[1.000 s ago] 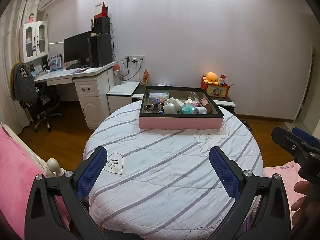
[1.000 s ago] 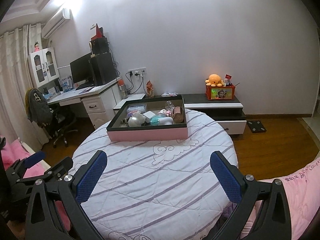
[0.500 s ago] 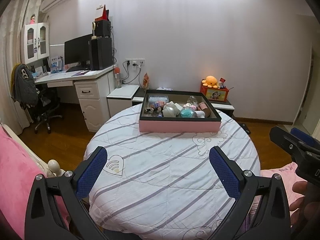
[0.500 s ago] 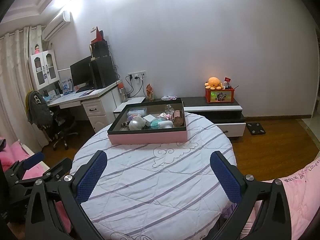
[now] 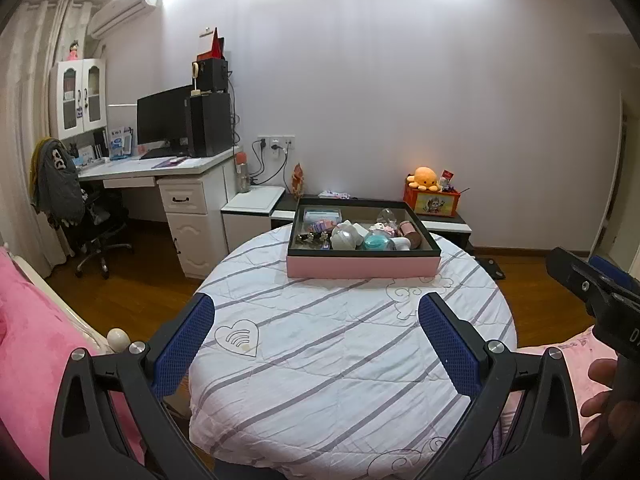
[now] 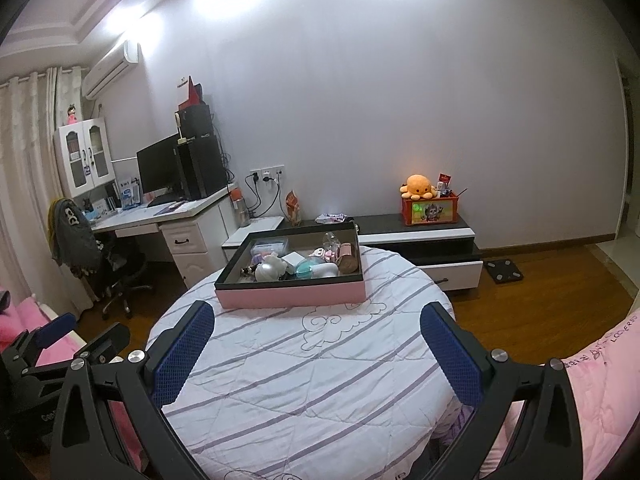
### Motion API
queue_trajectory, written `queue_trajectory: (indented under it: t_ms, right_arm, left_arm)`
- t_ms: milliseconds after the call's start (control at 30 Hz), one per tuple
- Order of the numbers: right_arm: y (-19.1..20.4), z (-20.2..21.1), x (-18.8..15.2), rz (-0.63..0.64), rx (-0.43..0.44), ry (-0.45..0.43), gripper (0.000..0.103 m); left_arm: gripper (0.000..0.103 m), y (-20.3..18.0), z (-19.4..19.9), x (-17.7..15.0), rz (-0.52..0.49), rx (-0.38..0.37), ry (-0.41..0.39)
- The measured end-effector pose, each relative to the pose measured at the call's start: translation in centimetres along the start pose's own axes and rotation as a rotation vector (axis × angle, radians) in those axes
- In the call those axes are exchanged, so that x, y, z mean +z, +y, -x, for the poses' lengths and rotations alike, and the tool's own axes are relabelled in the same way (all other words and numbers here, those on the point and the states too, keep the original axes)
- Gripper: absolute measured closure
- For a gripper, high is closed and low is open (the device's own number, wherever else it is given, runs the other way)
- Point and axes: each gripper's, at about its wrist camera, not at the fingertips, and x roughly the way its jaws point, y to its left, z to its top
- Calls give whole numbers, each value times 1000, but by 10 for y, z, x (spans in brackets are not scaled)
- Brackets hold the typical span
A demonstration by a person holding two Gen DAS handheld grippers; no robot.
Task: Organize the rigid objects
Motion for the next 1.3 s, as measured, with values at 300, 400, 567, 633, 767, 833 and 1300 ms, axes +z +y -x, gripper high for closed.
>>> queue_trajectory:
  t_ms: [300,400,567,633,767,833,1300]
  right_arm:
    - [-2,6,-2,-5,-8,-3,0]
    - [-3,8,-1,-8,-10,-4,0]
    - [-3,9,-2,-6,-6,0,0]
    - [-4,10,-1,-1,-5,2,0]
    - [-2,11,0,4,-5,3,0]
    - [-2,11,0,4,-4,5,0]
    - [9,10,0,32,-9,9,0]
  left_arm:
    - [0,0,6,-1,5,-3,-5]
    - [0,1,6,-1,3,-2,-7]
    - [0,0,9,0,9,2,-11]
    - [0,1,10,1,12,6,-13]
    - [0,3,11,3,17,9,-11]
    - [0,4,11,3,17,9,-10]
    - [0,7,5,0,24,20,3]
